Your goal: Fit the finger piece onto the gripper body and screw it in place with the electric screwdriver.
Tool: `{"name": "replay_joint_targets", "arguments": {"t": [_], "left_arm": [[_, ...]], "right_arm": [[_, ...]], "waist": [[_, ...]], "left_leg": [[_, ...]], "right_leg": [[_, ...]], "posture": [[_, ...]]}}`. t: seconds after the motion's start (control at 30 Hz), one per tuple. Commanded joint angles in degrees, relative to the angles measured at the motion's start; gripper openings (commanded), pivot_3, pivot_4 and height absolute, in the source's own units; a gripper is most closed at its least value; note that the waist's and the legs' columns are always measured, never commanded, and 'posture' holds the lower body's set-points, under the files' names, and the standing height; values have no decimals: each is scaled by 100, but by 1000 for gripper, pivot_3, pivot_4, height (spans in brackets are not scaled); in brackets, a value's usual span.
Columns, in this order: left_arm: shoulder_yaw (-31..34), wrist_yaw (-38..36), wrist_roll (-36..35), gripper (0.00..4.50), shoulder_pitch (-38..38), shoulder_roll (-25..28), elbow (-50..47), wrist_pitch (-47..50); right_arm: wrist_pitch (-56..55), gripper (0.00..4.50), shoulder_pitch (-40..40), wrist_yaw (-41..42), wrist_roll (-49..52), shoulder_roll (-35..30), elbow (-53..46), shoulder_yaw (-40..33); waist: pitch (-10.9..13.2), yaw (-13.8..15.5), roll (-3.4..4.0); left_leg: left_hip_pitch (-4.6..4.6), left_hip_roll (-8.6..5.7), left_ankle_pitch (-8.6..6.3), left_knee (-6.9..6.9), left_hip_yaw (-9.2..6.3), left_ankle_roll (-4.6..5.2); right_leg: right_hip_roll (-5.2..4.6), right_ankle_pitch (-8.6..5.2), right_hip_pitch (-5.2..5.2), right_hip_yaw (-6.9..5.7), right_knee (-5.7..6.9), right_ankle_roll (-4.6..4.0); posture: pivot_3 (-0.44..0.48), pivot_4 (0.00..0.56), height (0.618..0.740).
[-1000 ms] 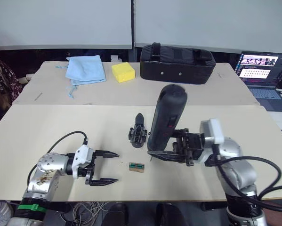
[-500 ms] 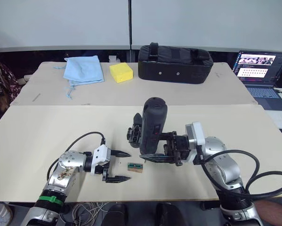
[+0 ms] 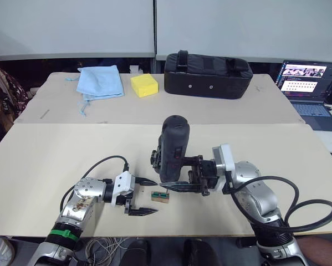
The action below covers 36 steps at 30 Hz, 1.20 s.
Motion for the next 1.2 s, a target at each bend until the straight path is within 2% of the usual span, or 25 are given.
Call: {"name": "replay_joint_targets", "arguments": {"t": [0.03, 1.2], "left_arm": [[-86, 33, 61, 4500, 21, -47, 9, -66], [-308, 108, 200, 4500, 163, -28, -214, 22]], "right_arm": [[-266, 1922, -134, 19, 77, 29, -149, -32], [-471, 1922, -43, 134, -114, -73, 3, 110]], "waist": [[0, 1, 0], [-1, 7, 1]], "left_leg": [[0, 0, 0, 0, 0, 0], [2, 0, 0, 0, 0, 0]], "right_leg": [[0, 0, 0, 0, 0, 0], [-4, 0, 3, 1, -1, 1]], "posture": [[0, 150, 740], [0, 150, 740]]}}
